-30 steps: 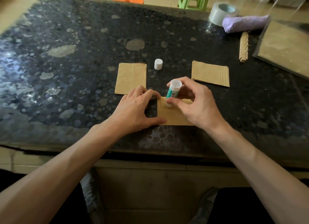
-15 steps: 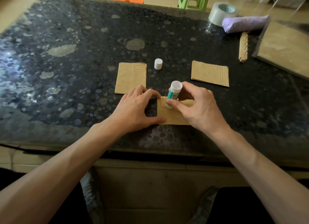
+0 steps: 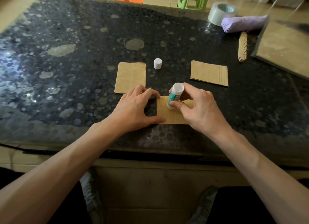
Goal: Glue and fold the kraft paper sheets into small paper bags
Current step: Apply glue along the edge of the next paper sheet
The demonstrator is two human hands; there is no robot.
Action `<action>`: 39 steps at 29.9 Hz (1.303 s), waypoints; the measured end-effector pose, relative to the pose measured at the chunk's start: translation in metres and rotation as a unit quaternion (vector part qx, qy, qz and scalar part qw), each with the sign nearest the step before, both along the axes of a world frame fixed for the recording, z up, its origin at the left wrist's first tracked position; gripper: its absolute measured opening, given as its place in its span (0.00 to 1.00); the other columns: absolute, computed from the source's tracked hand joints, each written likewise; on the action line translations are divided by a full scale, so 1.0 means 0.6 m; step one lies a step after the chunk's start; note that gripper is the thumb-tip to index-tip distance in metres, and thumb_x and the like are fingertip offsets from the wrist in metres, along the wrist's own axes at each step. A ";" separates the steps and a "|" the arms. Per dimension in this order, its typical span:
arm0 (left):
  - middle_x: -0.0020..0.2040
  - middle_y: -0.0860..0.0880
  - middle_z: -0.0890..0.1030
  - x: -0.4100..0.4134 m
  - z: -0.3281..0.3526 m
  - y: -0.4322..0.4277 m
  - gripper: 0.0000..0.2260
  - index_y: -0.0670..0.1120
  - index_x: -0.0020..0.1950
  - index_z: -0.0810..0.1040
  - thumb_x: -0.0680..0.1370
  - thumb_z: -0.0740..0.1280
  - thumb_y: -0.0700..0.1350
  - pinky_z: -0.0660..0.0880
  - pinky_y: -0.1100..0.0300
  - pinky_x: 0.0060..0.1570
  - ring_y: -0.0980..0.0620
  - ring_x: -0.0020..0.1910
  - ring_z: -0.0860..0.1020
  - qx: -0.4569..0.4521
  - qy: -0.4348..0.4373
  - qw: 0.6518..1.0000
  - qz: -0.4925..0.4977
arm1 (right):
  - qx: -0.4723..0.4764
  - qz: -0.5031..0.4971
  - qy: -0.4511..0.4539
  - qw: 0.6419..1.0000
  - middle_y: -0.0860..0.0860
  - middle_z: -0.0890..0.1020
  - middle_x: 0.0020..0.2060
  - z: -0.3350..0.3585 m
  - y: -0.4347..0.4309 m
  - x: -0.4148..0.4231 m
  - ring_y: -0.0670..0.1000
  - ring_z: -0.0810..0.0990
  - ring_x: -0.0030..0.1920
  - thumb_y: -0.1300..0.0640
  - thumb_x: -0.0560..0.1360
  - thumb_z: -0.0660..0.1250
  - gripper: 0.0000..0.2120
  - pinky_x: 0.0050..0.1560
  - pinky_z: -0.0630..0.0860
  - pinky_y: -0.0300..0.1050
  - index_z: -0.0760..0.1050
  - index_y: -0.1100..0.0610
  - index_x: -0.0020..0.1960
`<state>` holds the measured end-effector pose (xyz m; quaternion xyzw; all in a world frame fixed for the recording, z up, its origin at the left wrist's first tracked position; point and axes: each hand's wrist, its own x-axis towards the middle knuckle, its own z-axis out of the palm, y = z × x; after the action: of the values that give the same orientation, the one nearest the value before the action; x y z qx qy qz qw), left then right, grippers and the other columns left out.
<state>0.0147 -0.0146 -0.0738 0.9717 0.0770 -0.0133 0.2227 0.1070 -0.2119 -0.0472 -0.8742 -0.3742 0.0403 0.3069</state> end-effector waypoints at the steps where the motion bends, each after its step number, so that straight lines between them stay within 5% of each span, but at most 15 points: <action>1: 0.62 0.56 0.67 0.000 0.000 0.000 0.35 0.61 0.71 0.67 0.68 0.70 0.71 0.65 0.54 0.62 0.53 0.64 0.68 0.000 -0.001 1.000 0.001 | 0.003 -0.005 -0.011 1.000 0.43 0.82 0.51 0.000 -0.001 -0.001 0.42 0.78 0.53 0.49 0.78 0.74 0.14 0.52 0.71 0.28 0.78 0.52 0.61; 6: 0.59 0.58 0.65 0.000 0.000 0.001 0.35 0.61 0.71 0.67 0.67 0.69 0.72 0.65 0.54 0.62 0.54 0.63 0.67 -0.004 0.000 1.000 0.000 | 0.018 -0.017 -0.048 0.999 0.42 0.78 0.46 -0.004 -0.003 -0.005 0.42 0.76 0.47 0.45 0.78 0.74 0.13 0.46 0.69 0.27 0.77 0.52 0.54; 17: 0.63 0.55 0.68 0.000 0.002 0.002 0.35 0.60 0.71 0.68 0.68 0.71 0.71 0.67 0.52 0.65 0.53 0.64 0.68 -0.008 0.003 1.000 0.002 | 0.013 0.001 0.015 1.000 0.43 0.80 0.52 -0.003 -0.017 0.001 0.42 0.77 0.55 0.56 0.80 0.72 0.12 0.52 0.71 0.25 0.76 0.51 0.61; 28: 0.60 0.57 0.67 -0.001 -0.001 0.003 0.34 0.61 0.70 0.68 0.68 0.71 0.70 0.67 0.54 0.63 0.55 0.63 0.68 -0.010 -0.008 1.000 0.000 | 0.009 -0.034 -0.045 0.998 0.45 0.80 0.49 -0.004 -0.024 0.000 0.43 0.77 0.49 0.47 0.79 0.73 0.14 0.44 0.69 0.28 0.75 0.54 0.57; 39: 0.61 0.56 0.68 -0.001 -0.002 0.003 0.34 0.61 0.70 0.69 0.67 0.70 0.71 0.67 0.53 0.64 0.54 0.64 0.69 -0.009 -0.007 1.000 0.001 | 0.008 -0.021 -0.011 1.000 0.45 0.81 0.52 -0.002 -0.038 0.005 0.42 0.77 0.52 0.54 0.79 0.73 0.12 0.48 0.70 0.25 0.77 0.53 0.60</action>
<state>0.0141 -0.0127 -0.0751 0.9695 0.0766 -0.0067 0.2325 0.1101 -0.2345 -0.0482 -0.8797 -0.3593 0.0214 0.3107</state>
